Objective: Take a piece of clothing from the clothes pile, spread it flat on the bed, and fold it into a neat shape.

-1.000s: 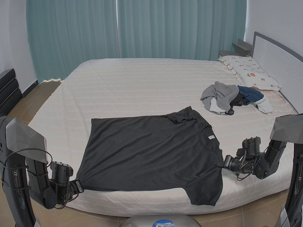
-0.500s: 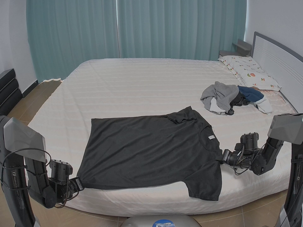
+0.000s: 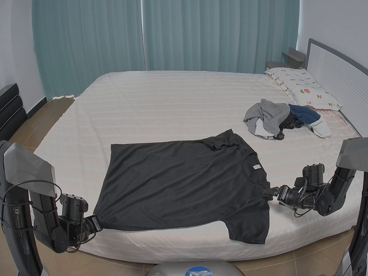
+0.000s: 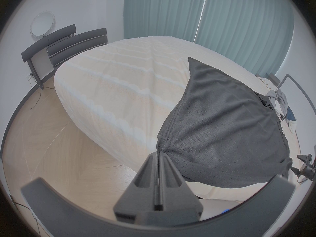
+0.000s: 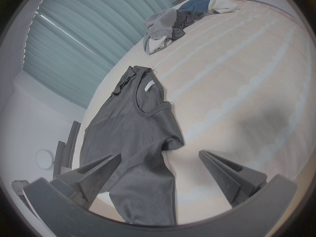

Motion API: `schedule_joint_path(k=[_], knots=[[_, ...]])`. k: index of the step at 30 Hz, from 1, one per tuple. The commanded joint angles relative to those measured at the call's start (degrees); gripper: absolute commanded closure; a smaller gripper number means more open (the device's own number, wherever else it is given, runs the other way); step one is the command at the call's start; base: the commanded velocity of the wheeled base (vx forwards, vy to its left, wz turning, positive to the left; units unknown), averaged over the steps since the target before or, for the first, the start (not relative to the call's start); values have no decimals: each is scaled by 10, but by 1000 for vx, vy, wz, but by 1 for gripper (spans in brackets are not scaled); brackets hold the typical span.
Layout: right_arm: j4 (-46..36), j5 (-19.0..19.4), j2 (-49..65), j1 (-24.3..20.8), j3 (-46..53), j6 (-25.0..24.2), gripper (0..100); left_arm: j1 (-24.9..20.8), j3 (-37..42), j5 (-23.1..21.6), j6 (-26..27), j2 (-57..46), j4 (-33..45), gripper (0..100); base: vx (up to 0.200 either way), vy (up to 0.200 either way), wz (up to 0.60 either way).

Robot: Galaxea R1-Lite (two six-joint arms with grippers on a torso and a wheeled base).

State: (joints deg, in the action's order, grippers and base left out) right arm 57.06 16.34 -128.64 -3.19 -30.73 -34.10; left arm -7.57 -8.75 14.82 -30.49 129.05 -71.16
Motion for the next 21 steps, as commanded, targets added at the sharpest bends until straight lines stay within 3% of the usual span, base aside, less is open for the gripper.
schedule_joint_path(k=[1,4,14,21], knots=[[11,44,45,3,90,37,0,0,1,0,0,-1,0,100,0,0,0],[44,69,37,-5,122,44,0,0,1,0,0,-1,0,100,0,0,0],[210,62,-58,-43,165,41,0,-1,1,0,0,0,0,100,0,0,0],[220,36,-72,-63,165,40,0,-1,1,0,0,1,0,100,0,0,0]])
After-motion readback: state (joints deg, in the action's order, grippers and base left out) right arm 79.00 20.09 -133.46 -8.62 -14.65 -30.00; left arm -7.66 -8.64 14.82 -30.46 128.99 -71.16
